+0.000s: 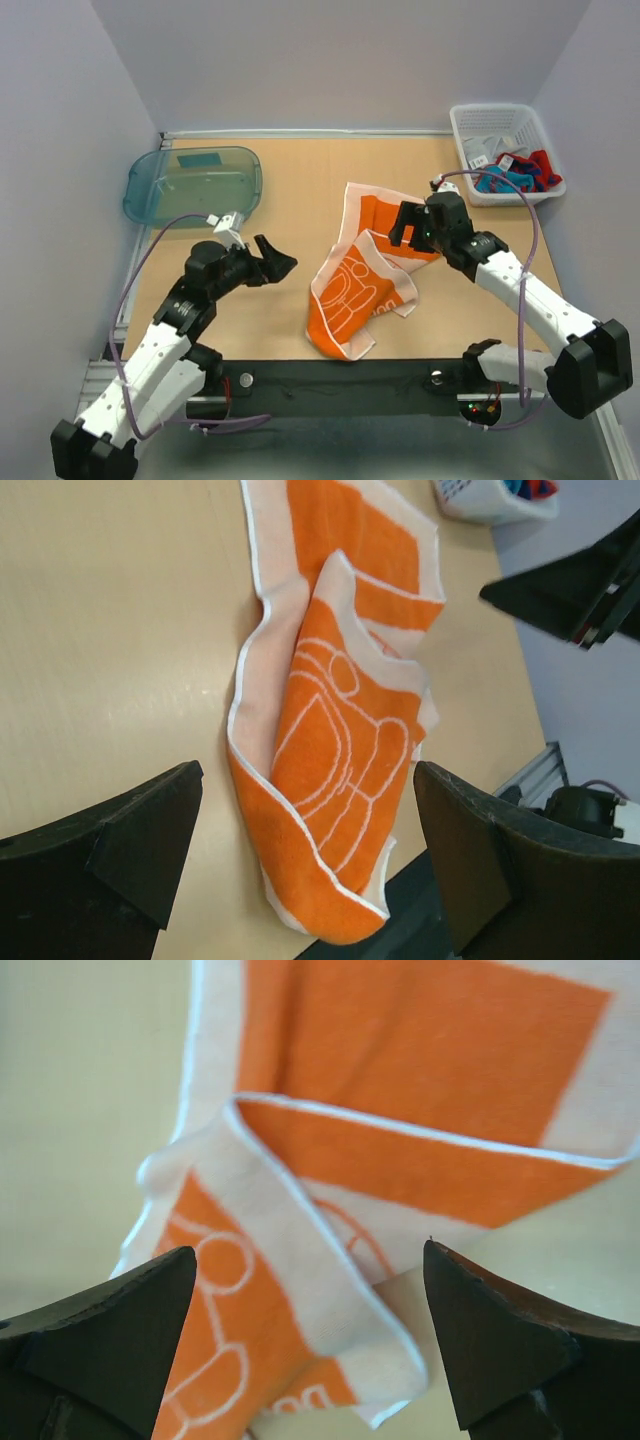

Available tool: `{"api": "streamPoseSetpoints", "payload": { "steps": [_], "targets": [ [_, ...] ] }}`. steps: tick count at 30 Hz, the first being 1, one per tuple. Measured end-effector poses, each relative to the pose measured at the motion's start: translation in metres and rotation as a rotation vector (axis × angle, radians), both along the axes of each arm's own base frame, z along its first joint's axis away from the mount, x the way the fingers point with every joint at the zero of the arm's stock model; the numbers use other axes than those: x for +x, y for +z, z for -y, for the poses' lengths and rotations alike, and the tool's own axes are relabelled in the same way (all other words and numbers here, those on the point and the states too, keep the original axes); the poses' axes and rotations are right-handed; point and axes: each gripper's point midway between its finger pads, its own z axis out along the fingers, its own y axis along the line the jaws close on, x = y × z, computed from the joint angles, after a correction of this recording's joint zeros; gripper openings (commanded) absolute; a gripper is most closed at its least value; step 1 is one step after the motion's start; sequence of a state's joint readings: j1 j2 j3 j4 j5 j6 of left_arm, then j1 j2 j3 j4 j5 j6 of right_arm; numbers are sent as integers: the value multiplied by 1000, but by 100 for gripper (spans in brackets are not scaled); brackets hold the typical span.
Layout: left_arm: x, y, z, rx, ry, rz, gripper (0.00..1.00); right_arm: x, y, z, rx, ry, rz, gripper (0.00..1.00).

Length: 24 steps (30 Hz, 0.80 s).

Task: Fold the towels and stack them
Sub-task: Flatten out the crumpled towel

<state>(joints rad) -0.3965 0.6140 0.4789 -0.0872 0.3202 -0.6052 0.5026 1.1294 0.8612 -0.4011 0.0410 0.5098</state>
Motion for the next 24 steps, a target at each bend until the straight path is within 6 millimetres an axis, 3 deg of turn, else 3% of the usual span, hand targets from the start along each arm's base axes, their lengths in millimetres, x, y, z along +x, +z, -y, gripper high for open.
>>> {"api": "streamPoseSetpoints", "payload": {
  "steps": [1, 2, 6, 8, 13, 15, 19, 24],
  "targets": [
    [1, -7, 4, 13, -12, -27, 98, 14, -7, 23, -50, -96, -2, 100],
    [2, -16, 11, 36, -27, -65, 98, 20, -11, 34, -78, -137, -9, 100],
    [13, -40, 44, 139, -94, -182, 91, 32, -28, 59, -167, -224, -39, 85],
    [29, -41, 67, 189, -130, -200, 87, 40, -39, 72, -196, -273, -71, 73],
    [89, -25, 133, 247, -191, -144, 80, 58, -70, 108, -244, -394, -167, 68],
    [107, -30, 151, 265, -204, -132, 79, 60, -79, 113, -256, -405, -195, 68],
    [135, -62, 172, 342, -214, -166, 74, 63, -91, 114, -262, -405, -226, 74],
    [136, -118, 172, 428, -227, -264, 65, 69, -102, 111, -256, -401, -234, 80]
  ]
}}
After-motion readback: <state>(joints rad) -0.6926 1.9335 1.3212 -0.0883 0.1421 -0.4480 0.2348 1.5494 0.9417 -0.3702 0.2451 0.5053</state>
